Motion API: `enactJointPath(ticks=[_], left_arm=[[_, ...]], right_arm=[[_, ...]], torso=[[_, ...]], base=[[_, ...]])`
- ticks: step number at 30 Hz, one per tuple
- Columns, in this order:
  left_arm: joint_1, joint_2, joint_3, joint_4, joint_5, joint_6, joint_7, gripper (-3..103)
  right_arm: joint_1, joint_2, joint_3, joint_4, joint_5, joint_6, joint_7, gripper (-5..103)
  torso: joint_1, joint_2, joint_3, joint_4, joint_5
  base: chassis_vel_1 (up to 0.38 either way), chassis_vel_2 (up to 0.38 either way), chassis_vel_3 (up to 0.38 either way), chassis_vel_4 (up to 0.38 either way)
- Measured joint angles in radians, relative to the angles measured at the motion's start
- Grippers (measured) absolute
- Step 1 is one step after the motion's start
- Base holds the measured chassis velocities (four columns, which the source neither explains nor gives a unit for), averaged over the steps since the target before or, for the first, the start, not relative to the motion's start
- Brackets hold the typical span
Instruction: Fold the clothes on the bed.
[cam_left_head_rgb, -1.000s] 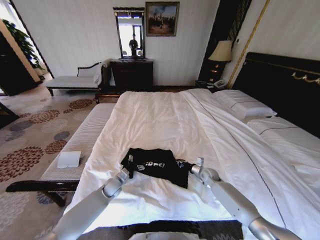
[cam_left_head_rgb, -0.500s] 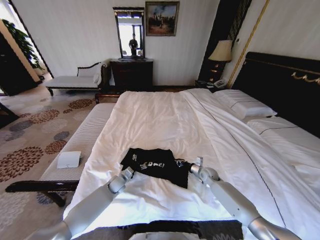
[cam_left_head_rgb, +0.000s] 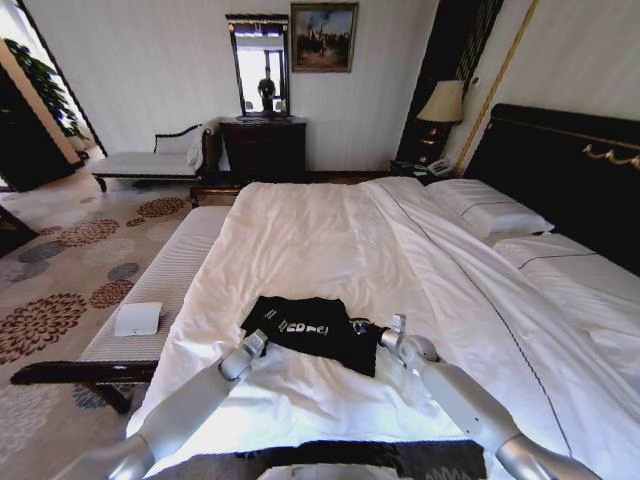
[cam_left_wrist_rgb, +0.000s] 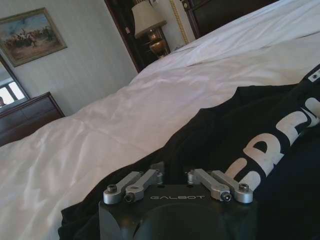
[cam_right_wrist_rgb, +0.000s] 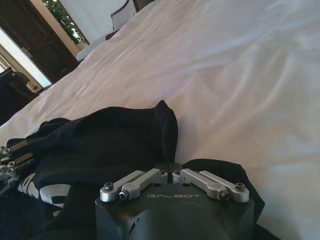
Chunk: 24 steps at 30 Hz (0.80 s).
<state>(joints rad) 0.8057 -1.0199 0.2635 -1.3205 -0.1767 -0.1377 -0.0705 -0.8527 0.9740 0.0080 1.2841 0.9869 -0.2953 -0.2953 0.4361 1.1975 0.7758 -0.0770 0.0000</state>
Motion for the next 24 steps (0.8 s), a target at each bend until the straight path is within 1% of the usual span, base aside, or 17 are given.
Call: enactJointPath(ticks=[1, 3, 4, 5, 14, 21, 24], left_arm=[[0.001, 0.001, 0.000, 0.003, 0.000, 0.000, 0.000, 10], [0.001, 0.001, 0.000, 0.006, 0.000, -0.001, 0.000, 10], [0.001, 0.001, -0.001, 0.008, 0.000, -0.001, 0.001, 4], [0.001, 0.001, -0.003, 0.011, 0.001, -0.002, 0.001, 2], [-0.003, -0.009, -0.021, -0.007, -0.008, -0.001, -0.004, 2], [0.007, 0.026, -0.034, -0.074, -0.031, 0.009, -0.011, 2], [0.031, 0.047, -0.062, -0.124, -0.049, 0.018, -0.017, 2]], right_arm=[[0.001, 0.000, 0.000, -0.001, 0.000, 0.000, 0.000, 0], [0.001, 0.001, 0.000, -0.001, 0.000, 0.000, 0.000, 0], [0.002, 0.002, 0.000, -0.001, 0.000, 0.000, 0.000, 0], [0.002, 0.003, 0.000, -0.001, -0.001, 0.000, 0.000, 0], [-0.002, 0.005, 0.001, 0.002, -0.005, 0.001, 0.004, 0], [-0.008, 0.003, 0.006, 0.018, -0.009, 0.002, 0.005, 0], [-0.014, 0.000, 0.011, 0.027, -0.011, 0.002, 0.005, 0]], torso=[[0.000, 0.000, 0.000, -0.0001, 0.0000], [0.000, 0.000, 0.000, -0.0002, -0.0001], [0.000, 0.000, 0.000, -0.0001, -0.0001], [0.000, 0.000, 0.000, -0.0001, -0.0001], [0.000, 0.000, 0.000, -0.0001, 0.0000], [0.000, 0.000, 0.000, -0.0001, 0.0000], [0.000, 0.000, 0.000, 0.0000, 0.0000]], base=[[0.000, 0.000, 0.000, 0.000], [0.000, 0.000, 0.000, 0.000], [0.000, 0.000, 0.000, 0.000], [0.000, 0.000, 0.000, 0.000], [0.000, 0.000, 0.000, 0.000], [0.000, 0.000, 0.000, 0.000], [0.000, 0.000, 0.000, 0.000]])
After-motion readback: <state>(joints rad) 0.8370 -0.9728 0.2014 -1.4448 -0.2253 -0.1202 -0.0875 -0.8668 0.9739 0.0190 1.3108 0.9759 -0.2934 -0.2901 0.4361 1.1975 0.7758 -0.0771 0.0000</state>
